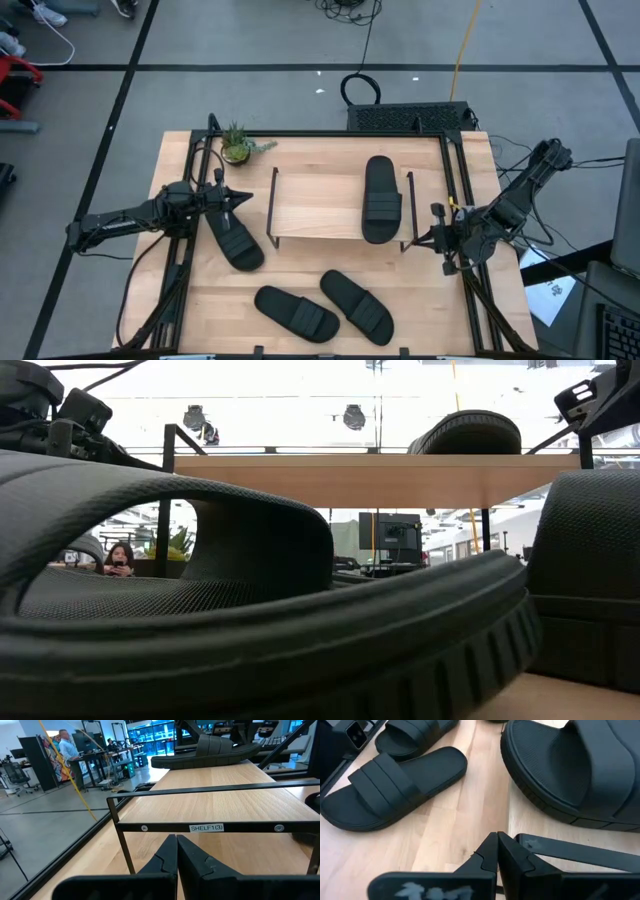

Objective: Pick and place slides into the shelf
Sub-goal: Adjust the shelf

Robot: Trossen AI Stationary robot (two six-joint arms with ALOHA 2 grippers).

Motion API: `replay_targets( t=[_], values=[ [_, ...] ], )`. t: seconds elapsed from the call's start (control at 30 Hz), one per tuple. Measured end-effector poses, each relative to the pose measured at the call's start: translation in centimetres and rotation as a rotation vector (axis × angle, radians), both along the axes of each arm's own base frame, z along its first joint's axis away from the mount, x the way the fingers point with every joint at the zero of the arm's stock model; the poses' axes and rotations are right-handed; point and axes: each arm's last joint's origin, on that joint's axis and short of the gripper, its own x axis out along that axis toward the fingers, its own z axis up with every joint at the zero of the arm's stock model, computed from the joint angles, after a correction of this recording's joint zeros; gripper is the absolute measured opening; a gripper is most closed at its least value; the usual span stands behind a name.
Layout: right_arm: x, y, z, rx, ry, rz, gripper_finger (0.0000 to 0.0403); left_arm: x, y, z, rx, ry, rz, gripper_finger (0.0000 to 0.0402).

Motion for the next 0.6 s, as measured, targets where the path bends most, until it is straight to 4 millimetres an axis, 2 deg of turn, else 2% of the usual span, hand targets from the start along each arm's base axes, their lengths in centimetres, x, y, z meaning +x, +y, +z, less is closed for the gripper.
replay_targets(
  t=[0.6],
  values=[
    [-0.05,-0.33,-0.07,-0.036,-0.022,-0.074,0.0000,0.00,0.00,0.00,-0.001,0.000,0.000,0.0003]
  ],
)
